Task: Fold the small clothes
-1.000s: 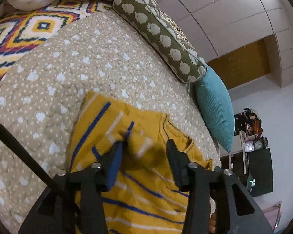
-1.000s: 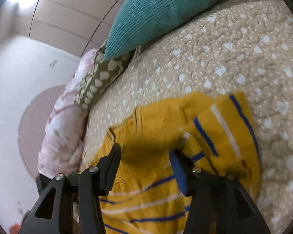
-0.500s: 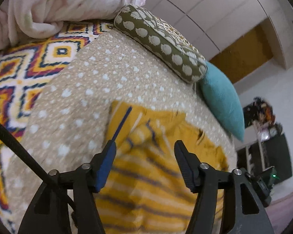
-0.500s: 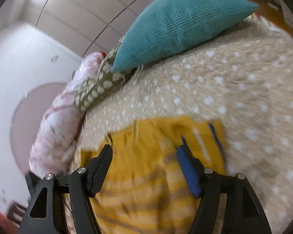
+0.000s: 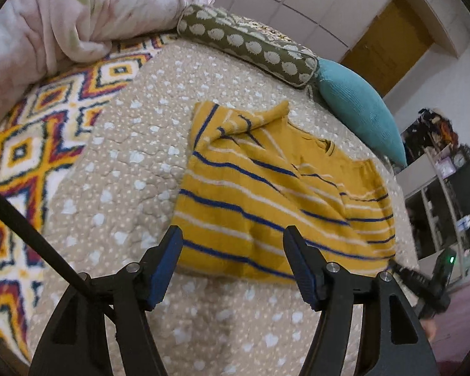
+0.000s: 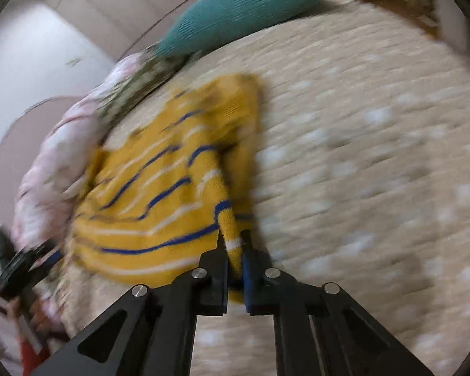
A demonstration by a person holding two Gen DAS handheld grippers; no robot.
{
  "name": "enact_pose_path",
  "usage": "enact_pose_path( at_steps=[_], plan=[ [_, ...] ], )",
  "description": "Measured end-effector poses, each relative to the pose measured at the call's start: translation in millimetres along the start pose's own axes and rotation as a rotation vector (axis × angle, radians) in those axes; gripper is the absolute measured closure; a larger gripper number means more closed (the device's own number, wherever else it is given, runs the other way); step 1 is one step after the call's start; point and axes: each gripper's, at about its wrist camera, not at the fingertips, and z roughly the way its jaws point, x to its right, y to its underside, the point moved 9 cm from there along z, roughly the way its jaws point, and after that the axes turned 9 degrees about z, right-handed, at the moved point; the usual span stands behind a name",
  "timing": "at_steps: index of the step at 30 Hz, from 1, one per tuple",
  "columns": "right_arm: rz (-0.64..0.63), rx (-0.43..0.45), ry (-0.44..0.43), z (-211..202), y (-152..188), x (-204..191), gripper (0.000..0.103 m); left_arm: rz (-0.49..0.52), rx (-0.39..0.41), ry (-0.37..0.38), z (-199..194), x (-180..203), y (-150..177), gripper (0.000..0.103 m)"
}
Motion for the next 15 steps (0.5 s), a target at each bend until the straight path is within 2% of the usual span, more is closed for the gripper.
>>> enact_pose_path(
  at_steps=[2, 4, 6, 8, 9, 11, 12, 13, 15],
  plan=[
    [0.069, 0.017, 0.033, -7, -10, 27, 0.096, 0.02, -0.001, -0.03, -3, 0, 3, 0.038],
    [0.052, 0.05, 0.139, -16, -13, 41, 0.093, 0.028, -0.005, -0.04, -5, -1, 7, 0.038],
    [0.041, 0.058, 0.11, -28, -13, 38, 0.093, 0.039, -0.001, -0.043, -5, 3, 9, 0.038],
    [0.006, 0.123, 0.086, -50, -16, 24, 0.093, 0.067, 0.009, -0.055, -6, 10, 11, 0.038],
    [-0.017, 0.15, 0.088, -56, -17, 18, 0.087, 0.084, 0.015, -0.062, -5, 15, 11, 0.038],
    [-0.089, 0.222, 0.082, -69, -21, -6, 0.069, 0.12, 0.027, -0.076, -3, 24, 12, 0.038],
    [-0.117, 0.241, 0.066, -70, -22, -18, 0.054, 0.136, 0.033, -0.083, -1, 28, 12, 0.038],
    [-0.146, 0.253, 0.05, -71, -21, -31, 0.049, 0.147, 0.037, -0.088, 0, 31, 13, 0.038],
    [-0.198, 0.224, 0.039, -57, -27, -61, 0.049, 0.178, 0.051, -0.102, 4, 36, 13, 0.038]
  ],
)
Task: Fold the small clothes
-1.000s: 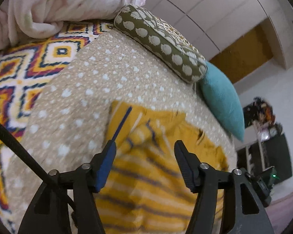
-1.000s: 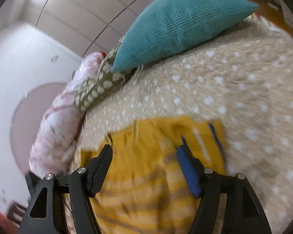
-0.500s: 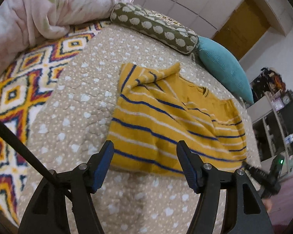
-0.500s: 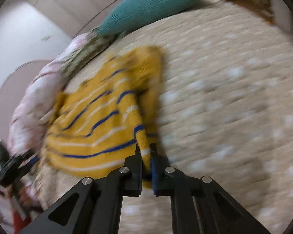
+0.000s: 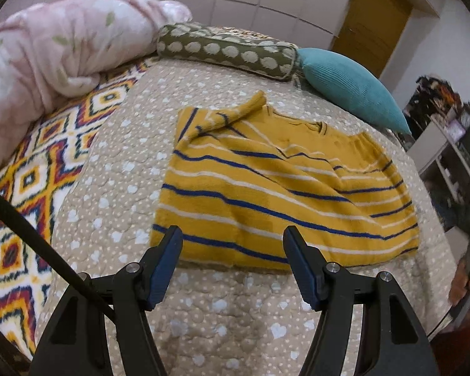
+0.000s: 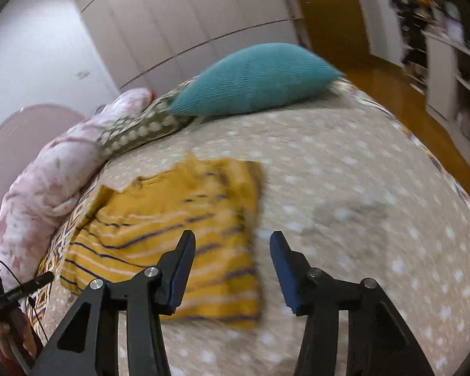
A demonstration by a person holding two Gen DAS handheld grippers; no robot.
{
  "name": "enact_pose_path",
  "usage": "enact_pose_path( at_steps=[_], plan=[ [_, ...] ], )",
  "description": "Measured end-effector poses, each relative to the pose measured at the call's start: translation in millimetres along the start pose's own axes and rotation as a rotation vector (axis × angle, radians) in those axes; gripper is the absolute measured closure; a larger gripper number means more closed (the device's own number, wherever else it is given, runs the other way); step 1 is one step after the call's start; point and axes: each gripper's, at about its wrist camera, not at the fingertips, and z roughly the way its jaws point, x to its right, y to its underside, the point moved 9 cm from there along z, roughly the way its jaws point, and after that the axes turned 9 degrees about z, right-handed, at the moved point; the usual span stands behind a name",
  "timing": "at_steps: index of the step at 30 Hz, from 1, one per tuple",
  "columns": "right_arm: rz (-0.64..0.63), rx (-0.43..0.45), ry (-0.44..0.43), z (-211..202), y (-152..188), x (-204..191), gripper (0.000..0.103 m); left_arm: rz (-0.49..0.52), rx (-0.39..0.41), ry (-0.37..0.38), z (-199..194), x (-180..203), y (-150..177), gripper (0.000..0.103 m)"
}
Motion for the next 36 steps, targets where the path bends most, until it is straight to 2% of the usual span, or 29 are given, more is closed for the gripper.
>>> enact_pose_path(
  at_steps=[3, 7, 10, 12, 13, 15, 18, 20, 23, 25, 30, 36],
  plan=[
    [-0.043, -0.054, -0.019, 33, -13, -39, 0.049, 0.033, 0.023, -0.03, 5, 0, -1, 0.037],
    [-0.081, -0.133, 0.003, 88, -25, -64, 0.056, 0.02, 0.046, -0.051, 17, -15, -6, 0.035],
    [-0.076, -0.195, 0.096, 141, -33, -57, 0.056, -0.008, 0.055, -0.072, 28, -33, -11, 0.035],
    [-0.051, -0.275, 0.2, 178, -32, -36, 0.057, -0.033, 0.055, -0.082, 34, -45, -13, 0.035],
    [-0.044, -0.278, 0.223, 184, -33, -32, 0.057, -0.044, 0.057, -0.082, 36, -51, -13, 0.035],
    [-0.041, -0.217, 0.252, 176, -46, -40, 0.057, -0.056, 0.057, -0.078, 42, -61, -13, 0.035],
    [-0.127, -0.117, 0.196, 152, -55, -85, 0.057, -0.074, 0.044, -0.074, 52, -73, -7, 0.035],
    [-0.194, -0.122, 0.133, 145, -48, -121, 0.057, -0.096, 0.037, -0.045, 56, -77, -2, 0.035],
    [-0.326, -0.199, 0.041, 157, -18, -183, 0.057, -0.125, 0.014, 0.023, 61, -81, 7, 0.035],
    [-0.403, -0.239, 0.016, 172, 3, -215, 0.057, -0.12, 0.011, 0.05, 61, -80, 11, 0.035],
    [-0.574, -0.305, 0.045, 233, 45, -280, 0.057, -0.121, 0.006, 0.096, 62, -81, 19, 0.035],
    [-0.659, -0.338, 0.151, 297, 53, -323, 0.057, -0.21, 0.033, 0.239, 45, -92, 13, 0.035]
  ],
)
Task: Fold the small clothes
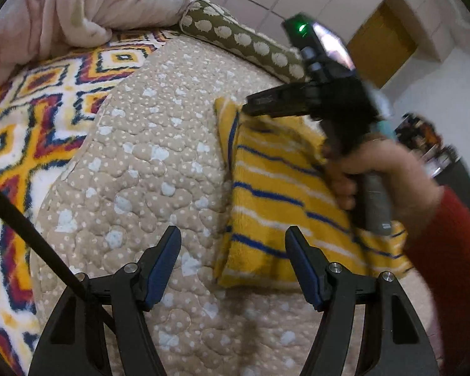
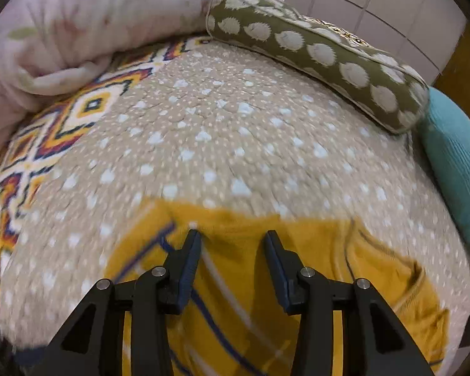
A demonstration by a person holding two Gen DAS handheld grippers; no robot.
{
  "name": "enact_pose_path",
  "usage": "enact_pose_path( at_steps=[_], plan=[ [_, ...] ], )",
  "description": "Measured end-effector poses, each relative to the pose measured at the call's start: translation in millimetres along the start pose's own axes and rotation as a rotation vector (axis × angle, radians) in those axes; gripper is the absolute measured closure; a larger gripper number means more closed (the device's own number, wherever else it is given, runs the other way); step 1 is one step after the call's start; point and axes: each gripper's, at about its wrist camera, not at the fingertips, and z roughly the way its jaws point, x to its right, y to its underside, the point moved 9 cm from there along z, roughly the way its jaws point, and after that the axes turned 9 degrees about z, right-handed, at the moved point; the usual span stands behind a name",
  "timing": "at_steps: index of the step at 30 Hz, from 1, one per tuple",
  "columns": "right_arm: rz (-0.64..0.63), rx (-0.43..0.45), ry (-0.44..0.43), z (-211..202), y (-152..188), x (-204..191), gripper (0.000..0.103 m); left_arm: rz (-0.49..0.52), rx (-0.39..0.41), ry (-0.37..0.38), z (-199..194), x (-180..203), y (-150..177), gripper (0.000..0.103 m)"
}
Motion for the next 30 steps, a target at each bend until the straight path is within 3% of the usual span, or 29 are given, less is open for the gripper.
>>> enact_pose_path(
  at_steps=[4, 8, 12, 16, 20, 23, 25, 30],
  plan=[
    [0.036, 0.016, 0.013, -11, -12, -1, 0.057, -0.047, 0.044, 0.01, -19, -13, -12, 0.035],
    [0.055, 0.132, -0.069, -70, 0, -10, 0.057, -0.091, 0.092, -0.09, -40, -41, -22, 0.035],
    [-0.082, 0.163, -0.14, -121, 60, -38, 0.057, -0.122, 0.13, -0.194, -57, -68, -24, 0.035],
    [-0.233, 0.168, -0.189, -142, 131, -80, 0.056, -0.133, 0.135, -0.236, -61, -82, -24, 0.035],
    [-0.377, 0.182, -0.123, -124, 168, -111, 0.056, -0.127, 0.132, -0.259, -62, -87, -22, 0.035],
    [-0.448, 0.21, 0.002, -100, 173, -120, 0.057, -0.128, 0.142, -0.285, -69, -95, -21, 0.035],
    [-0.426, 0.188, 0.004, -87, 173, -122, 0.081, -0.146, 0.158, -0.299, -78, -104, -21, 0.035],
    [-0.286, 0.139, -0.091, -87, 157, -126, 0.092, -0.217, 0.205, -0.357, -98, -137, -25, 0.035]
  ],
)
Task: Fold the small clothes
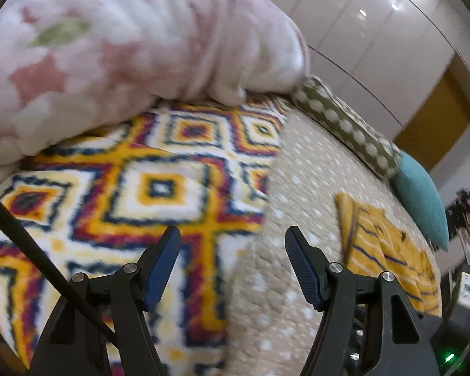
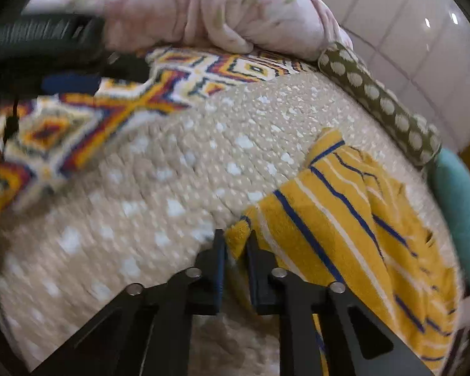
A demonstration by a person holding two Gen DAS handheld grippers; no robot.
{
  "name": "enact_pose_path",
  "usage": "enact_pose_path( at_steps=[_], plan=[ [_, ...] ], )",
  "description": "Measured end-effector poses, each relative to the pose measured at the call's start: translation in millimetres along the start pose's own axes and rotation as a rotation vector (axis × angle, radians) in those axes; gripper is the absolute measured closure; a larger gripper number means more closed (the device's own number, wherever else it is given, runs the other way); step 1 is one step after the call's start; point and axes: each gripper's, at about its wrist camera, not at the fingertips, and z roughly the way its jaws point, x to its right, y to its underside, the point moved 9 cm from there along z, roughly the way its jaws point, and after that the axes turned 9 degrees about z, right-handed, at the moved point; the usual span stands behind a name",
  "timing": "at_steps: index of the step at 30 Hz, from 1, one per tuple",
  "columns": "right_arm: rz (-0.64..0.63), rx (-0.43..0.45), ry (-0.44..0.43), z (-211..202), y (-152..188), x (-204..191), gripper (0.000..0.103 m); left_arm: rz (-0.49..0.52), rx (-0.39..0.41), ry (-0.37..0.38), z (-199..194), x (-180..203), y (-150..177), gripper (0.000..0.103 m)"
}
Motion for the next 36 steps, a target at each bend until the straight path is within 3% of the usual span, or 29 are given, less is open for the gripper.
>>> enact_pose_path(
  at_steps=[7, 11, 13, 18, 22, 28, 33, 36],
  plan=[
    [0.173, -0.034, -0.169, 7, -10, -12, 0.092, -0.055, 0.011, -0.006, -2, -20, -5, 0.035],
    [0.247, -0.044, -0.252, 5, -7, -12, 0.087, -0.028, 0.011, 0.006, -2, -8, -5, 0.035],
    [0.284, -0.042, -0.281, -1, -5, -9, 0.077, -0.017, 0.011, 0.016, -3, -1, -5, 0.035],
    [0.375, 0.002, -0.34, -31, 0, 8, 0.076, 0.024, 0.017, 0.057, -8, 28, -3, 0.035],
    [0.465, 0.064, -0.309, -65, 14, 57, 0.076, 0.101, 0.016, 0.115, -12, 72, 4, 0.035],
    [0.647, 0.085, -0.11, -70, 39, 167, 0.076, 0.262, -0.038, 0.233, -1, 154, 34, 0.034],
    [0.754, 0.026, -0.075, -38, 49, 220, 0.076, 0.348, -0.127, 0.222, 26, 184, 62, 0.034],
    [0.782, -0.004, -0.043, -14, 47, 239, 0.079, 0.389, -0.205, 0.165, 48, 184, 83, 0.034]
  ],
)
